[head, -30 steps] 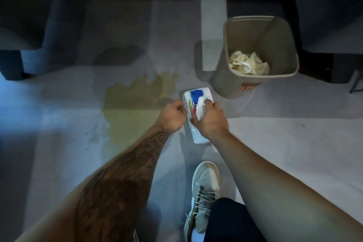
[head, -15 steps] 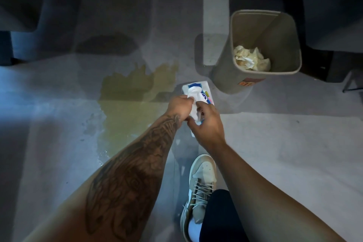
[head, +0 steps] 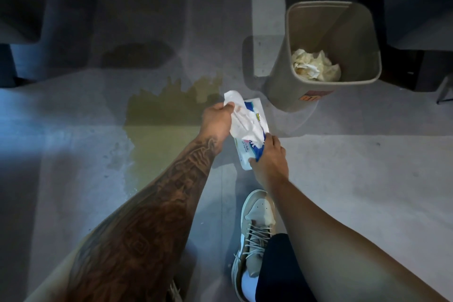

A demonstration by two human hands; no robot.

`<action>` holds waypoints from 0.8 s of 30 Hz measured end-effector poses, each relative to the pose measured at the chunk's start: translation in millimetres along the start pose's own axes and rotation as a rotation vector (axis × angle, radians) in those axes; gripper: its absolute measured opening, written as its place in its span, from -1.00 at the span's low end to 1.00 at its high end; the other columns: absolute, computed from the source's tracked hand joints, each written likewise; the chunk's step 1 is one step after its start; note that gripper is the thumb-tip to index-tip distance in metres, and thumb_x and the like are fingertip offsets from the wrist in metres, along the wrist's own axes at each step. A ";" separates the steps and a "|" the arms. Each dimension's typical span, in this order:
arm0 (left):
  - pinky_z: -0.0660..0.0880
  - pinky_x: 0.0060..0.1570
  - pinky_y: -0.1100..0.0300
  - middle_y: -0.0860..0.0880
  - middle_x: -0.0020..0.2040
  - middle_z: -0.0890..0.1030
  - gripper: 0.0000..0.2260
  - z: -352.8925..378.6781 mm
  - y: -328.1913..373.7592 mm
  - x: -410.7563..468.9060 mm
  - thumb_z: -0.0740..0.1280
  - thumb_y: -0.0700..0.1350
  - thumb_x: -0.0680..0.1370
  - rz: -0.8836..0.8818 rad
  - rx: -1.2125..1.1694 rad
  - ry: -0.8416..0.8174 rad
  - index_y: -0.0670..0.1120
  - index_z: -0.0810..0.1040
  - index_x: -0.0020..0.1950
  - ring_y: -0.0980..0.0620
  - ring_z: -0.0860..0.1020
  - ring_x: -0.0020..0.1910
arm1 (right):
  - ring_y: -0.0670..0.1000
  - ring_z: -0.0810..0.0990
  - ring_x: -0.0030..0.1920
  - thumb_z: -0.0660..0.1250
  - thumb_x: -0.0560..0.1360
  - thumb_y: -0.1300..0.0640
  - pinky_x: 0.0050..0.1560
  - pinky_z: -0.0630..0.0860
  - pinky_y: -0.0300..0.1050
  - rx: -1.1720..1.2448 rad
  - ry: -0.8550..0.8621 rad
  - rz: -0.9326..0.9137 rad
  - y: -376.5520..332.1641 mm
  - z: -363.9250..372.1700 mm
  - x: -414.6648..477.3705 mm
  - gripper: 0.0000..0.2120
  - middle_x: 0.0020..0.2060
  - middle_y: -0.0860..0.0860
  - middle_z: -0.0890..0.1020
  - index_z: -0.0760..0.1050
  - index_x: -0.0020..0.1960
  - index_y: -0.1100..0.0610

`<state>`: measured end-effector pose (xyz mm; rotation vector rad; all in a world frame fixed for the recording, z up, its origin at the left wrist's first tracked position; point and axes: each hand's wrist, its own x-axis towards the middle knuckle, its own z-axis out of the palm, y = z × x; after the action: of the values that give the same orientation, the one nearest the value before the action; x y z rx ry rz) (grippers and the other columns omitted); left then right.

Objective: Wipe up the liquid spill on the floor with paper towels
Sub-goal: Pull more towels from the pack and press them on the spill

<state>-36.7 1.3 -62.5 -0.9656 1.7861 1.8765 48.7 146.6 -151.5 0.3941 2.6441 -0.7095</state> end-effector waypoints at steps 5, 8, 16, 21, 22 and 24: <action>0.56 -0.06 0.04 -0.02 -0.24 0.59 -0.79 -19.7 18.4 0.0 0.29 -0.16 0.63 0.055 -0.157 0.128 -0.07 0.54 -0.21 0.01 0.57 -0.27 | 0.18 0.40 0.30 0.47 0.44 0.03 0.22 0.48 0.07 -0.071 -0.076 0.031 2.2 -4.4 6.0 -0.25 0.39 0.09 0.37 0.19 0.51 0.13; 0.58 0.04 -0.05 -0.02 -0.21 0.61 -0.81 -36.3 32.0 2.1 0.28 -0.14 0.63 0.098 -0.264 0.208 -0.08 0.57 -0.17 -0.02 0.59 -0.21 | 0.17 0.40 0.29 0.47 0.44 0.00 0.20 0.48 0.07 -0.085 -0.092 0.046 -0.7 -10.8 7.9 -0.26 0.37 0.08 0.38 0.20 0.49 0.12; 0.63 0.04 -0.13 -0.04 -0.06 0.71 -0.79 -69.2 6.4 -0.5 0.24 0.04 0.57 0.186 -0.149 0.385 0.00 0.61 -0.11 -0.08 0.69 -0.05 | 0.12 0.47 0.20 0.38 0.52 -0.01 0.16 0.45 -0.04 0.174 0.168 -0.143 -30.9 -30.6 18.9 -0.68 0.24 0.04 0.53 0.53 0.21 0.11; 0.62 0.04 -0.01 -0.03 -0.09 0.67 -0.80 -64.0 -17.1 -11.9 0.19 -0.05 0.65 0.199 0.011 0.374 -0.07 0.58 -0.02 -0.07 0.66 -0.05 | 0.00 0.55 -0.24 0.26 0.60 -0.03 -0.22 0.43 -0.12 0.390 0.197 0.025 -50.9 -49.0 23.4 -0.78 -0.19 -0.01 0.61 0.49 -0.13 0.08; 0.62 0.02 0.01 -0.03 -0.09 0.66 -0.79 -62.4 -21.3 -13.6 0.18 -0.05 0.66 0.204 0.028 0.369 -0.08 0.57 0.00 -0.08 0.66 -0.06 | -0.06 0.53 -0.28 0.24 0.62 -0.04 -0.24 0.42 -0.14 0.423 0.198 0.048 -52.7 -52.8 22.2 -0.77 -0.22 -0.04 0.60 0.47 -0.13 0.08; 0.56 -0.05 0.10 -0.04 -0.08 0.65 -0.78 -59.4 -28.5 -14.1 0.17 -0.05 0.66 0.194 0.062 0.377 -0.13 0.57 0.05 -0.08 0.64 -0.05 | -0.13 0.50 -0.29 0.22 0.63 -0.04 -0.25 0.43 -0.14 0.466 0.231 0.060 -55.4 -60.3 19.0 -0.76 -0.23 -0.06 0.58 0.45 -0.11 0.09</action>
<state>5.7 -50.5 -70.7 -1.2272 2.2114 1.8274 -4.9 135.2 -87.8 0.7168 2.6408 -1.3360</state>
